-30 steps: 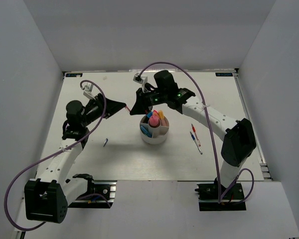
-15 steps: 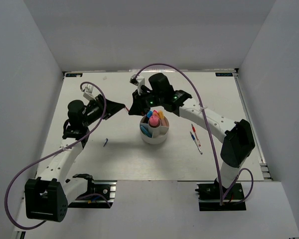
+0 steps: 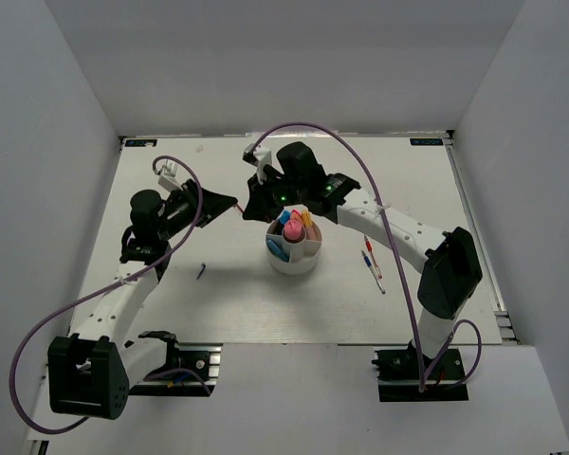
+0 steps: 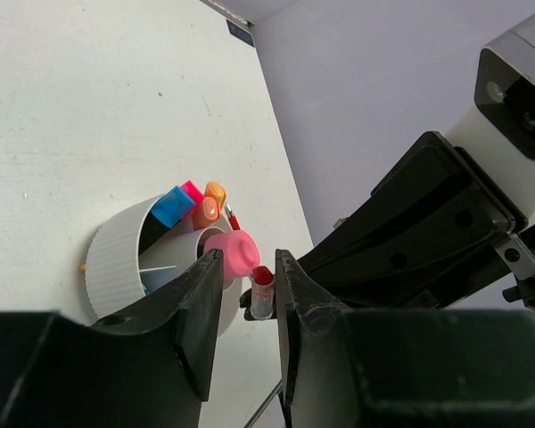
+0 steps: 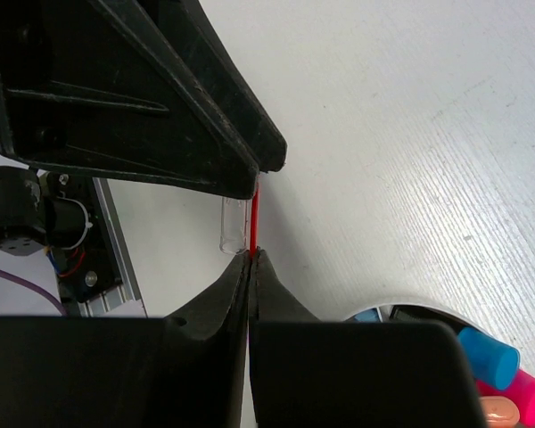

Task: Sort the stationery into containers
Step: Pick up the pen cap from the center of the board.

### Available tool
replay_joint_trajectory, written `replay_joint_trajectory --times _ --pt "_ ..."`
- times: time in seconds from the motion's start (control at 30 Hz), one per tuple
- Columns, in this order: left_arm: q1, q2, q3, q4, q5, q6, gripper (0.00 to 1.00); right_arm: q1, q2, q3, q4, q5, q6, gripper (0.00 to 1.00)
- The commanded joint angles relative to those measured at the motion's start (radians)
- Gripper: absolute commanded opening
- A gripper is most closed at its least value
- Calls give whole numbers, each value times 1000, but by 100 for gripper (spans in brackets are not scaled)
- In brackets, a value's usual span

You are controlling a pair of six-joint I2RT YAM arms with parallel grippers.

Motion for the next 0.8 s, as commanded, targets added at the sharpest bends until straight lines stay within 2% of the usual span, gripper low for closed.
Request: replay_joint_trajectory --times 0.0,0.4,0.57,0.77 --pt "-2 0 -6 -2 -20 11 40 15 8 50 4 11 -17 0" --pt "-11 3 -20 -7 -12 14 37 17 29 65 4 22 -16 0" --pt "-11 0 -20 -16 -12 16 32 15 34 65 3 22 -20 0" --pt "-11 0 -19 -23 -6 16 34 15 38 62 3 22 -39 0"
